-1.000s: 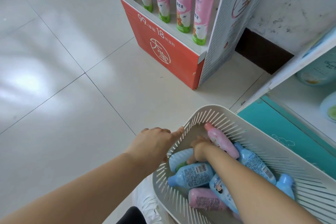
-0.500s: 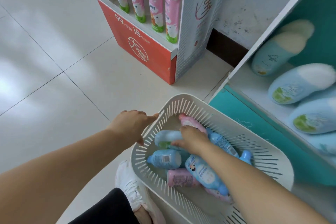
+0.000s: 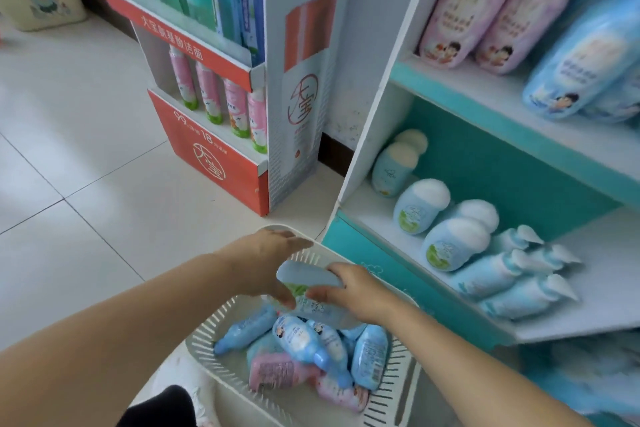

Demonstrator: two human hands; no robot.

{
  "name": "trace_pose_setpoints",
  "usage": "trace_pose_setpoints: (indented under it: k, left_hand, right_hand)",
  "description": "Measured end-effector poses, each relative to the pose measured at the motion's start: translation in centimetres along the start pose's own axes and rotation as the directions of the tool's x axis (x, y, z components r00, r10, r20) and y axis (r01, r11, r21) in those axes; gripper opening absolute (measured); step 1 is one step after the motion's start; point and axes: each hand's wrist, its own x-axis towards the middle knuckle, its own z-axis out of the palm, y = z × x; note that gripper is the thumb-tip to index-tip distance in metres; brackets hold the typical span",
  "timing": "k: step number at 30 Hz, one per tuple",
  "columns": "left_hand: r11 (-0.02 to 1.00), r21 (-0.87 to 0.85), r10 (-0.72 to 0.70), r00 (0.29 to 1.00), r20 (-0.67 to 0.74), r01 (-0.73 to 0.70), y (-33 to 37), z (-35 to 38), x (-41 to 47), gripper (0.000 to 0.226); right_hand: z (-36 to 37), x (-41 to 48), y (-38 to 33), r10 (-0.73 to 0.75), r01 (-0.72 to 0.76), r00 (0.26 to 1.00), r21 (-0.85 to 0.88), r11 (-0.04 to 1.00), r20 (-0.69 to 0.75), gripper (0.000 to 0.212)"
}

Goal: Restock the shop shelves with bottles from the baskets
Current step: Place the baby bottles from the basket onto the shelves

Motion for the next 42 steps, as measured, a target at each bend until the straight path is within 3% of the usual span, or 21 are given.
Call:
trace_pose_setpoints:
  k: [5,8,14,19,26,32,37,42]
  left_hand:
    - [1.0,-0.025,-0.002,1.0,-0.021,0.002,4.3,-2.0,-1.0,0.082]
    - [1.0,-0.008,0.0,0.996,-0.09,-0.001,6.3,-3.3,-1.9,0.063]
    - [1.0,0.029,-0.003,0.974,-0.226,0.01,9.4,-4.8,-2.5,0.057]
    - [0.989,-0.147,-0.019,0.945,-0.326,-0.031,10.6,-4.9,-1.8,0.059]
    - [0.929,-0.365,-0.091,0.912,-0.399,-0.067,11.2,-4.3,0.5,0.052]
    - [0.876,-0.475,-0.086,0.944,-0.319,-0.081,10.6,-3.2,3.0,0.044]
    - [0.849,-0.528,-0.128,0.962,-0.243,-0.021,10.0,-2.5,5.4,0.058]
    - [0.858,-0.512,-0.215,0.935,-0.284,0.042,10.0,-2.3,7.0,0.067]
  right_hand:
    - [-3.5,-4.4,-2.2,-0.098,0.097,0.992,-0.029,0.995,-0.078,0.026]
    - [-5.1,-6.6,-3.2,-0.14,0.136,0.985,-0.048,0.99,-0.104,0.033]
    - [-7.5,-9.1,-3.1,-0.136,0.148,0.966,0.036,0.988,-0.221,0.028]
    - [-10.8,-10.4,-2.4,-0.126,0.135,0.971,0.033,0.99,-0.204,0.054]
    - [-13.5,-11.0,0.3,-0.085,0.177,0.944,0.273,0.946,-0.318,0.052]
    - [-13.6,-9.1,1.4,-0.069,0.133,0.939,0.171,0.976,-0.336,0.05]
    - [-13.6,-7.4,1.8,-0.048,0.087,0.932,0.094,0.992,-0.358,0.051]
    - [-13.2,-4.7,2.3,-0.039,-0.046,0.873,-0.162,0.986,-0.486,0.052]
